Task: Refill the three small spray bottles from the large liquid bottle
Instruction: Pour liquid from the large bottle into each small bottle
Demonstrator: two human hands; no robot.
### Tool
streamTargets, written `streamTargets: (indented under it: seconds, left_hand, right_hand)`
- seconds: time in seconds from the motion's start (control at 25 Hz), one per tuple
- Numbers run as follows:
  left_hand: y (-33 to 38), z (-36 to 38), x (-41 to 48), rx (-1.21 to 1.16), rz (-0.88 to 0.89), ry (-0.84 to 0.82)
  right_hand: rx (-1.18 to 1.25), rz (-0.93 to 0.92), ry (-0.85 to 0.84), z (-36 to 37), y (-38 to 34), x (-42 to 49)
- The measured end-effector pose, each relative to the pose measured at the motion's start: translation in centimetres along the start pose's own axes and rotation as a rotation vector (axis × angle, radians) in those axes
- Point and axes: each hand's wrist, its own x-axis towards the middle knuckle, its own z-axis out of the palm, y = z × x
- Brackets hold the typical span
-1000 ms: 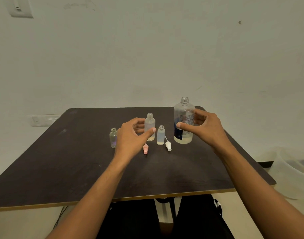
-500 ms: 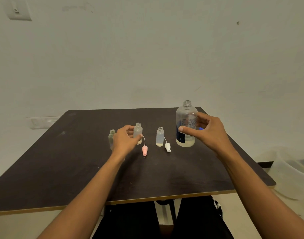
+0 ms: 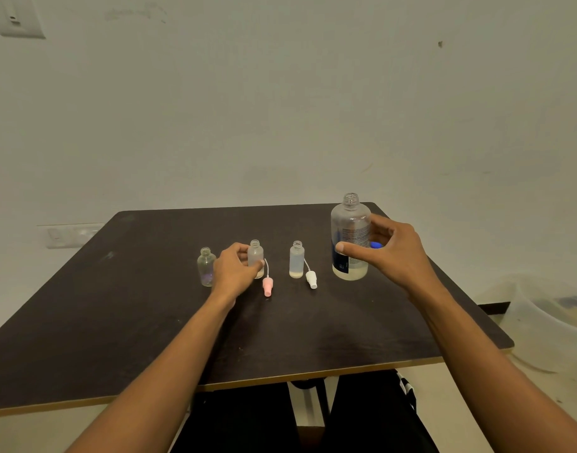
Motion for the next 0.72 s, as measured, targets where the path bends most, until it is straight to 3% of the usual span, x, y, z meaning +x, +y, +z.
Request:
streamTargets:
  seconds: [0.48,0.72]
  left_hand:
    - [-0.4,0.3,0.0,0.032,0.015,-0.016]
    - [0.6,-2.3,-1.2,0.056,0.12,0.023]
  right_hand:
    - [-0.007,-0.001,0.009,-0.2,0.1,-0.3]
    - [-0.016,-0.007,0.009,0.0,0.1,-0.3]
